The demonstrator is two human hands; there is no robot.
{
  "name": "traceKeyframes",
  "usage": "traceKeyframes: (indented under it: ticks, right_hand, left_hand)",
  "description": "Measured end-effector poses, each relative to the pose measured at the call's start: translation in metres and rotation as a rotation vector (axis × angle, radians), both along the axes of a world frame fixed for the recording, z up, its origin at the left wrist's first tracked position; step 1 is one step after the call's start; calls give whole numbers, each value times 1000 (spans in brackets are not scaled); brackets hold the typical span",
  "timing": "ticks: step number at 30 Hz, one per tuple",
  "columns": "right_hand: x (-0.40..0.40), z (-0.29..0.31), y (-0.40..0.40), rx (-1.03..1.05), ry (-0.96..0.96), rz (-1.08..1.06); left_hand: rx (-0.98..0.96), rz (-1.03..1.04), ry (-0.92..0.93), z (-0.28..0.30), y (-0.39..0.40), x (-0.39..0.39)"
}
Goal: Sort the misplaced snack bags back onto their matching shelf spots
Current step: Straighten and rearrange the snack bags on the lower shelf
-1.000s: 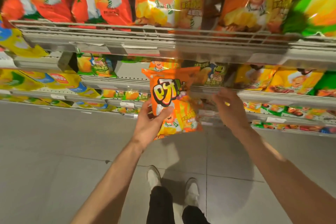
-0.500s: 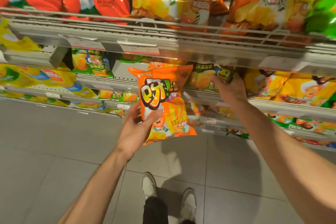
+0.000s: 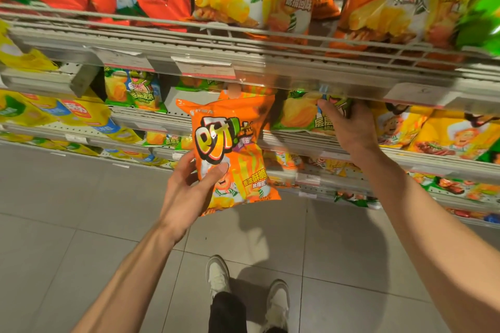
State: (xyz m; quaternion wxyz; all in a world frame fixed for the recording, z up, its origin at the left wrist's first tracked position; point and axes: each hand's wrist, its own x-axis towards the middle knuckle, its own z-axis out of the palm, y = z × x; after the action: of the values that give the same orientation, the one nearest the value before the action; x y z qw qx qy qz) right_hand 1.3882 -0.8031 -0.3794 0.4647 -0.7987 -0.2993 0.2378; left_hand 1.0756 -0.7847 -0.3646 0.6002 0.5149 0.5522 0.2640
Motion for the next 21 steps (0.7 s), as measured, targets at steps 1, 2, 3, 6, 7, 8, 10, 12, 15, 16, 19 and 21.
traceKeyframes:
  ticks: [1, 2, 3, 6, 7, 8, 10, 12, 15, 16, 19, 21]
  right_hand:
    - [0, 0, -1, 4, 2, -2]
    - [-1, 1, -2, -1, 12, 1]
    - [-1, 1, -3, -16, 28, 13]
    - [-7, 5, -12, -36, 78, 74]
    - [-9, 6, -15, -29, 87, 94]
    - [-10, 7, -19, -20, 101, 111]
    - [-13, 8, -30, -24, 138, 140]
    - [-18, 10, -43, -35, 153, 167]
    - [-24, 8, -71, -27, 141, 166]
    - [-25, 8, -81, -31, 146, 147]
    - [-23, -2, -109, -71, 135, 71]
    - [-21, -4, -128, -76, 158, 25]
  left_hand:
    - [-3, 2, 0, 0, 0, -1]
    - [0, 4, 0, 0, 1, -2]
    - [7, 5, 2, 0, 2, -3]
    - [10, 21, 8, -1, 5, -7]
    - [12, 21, 14, -1, 6, -9]
    - [17, 20, 21, -1, 7, -10]
    - [37, 8, 33, -2, 10, -12]
    - [53, -3, 36, -1, 12, -11]
    - [82, -36, 25, -2, 13, -3]
    - [93, -46, 31, -2, 13, 1]
    - [98, -61, 43, -4, 17, 17]
    - [119, -104, 97, -4, 22, 31]
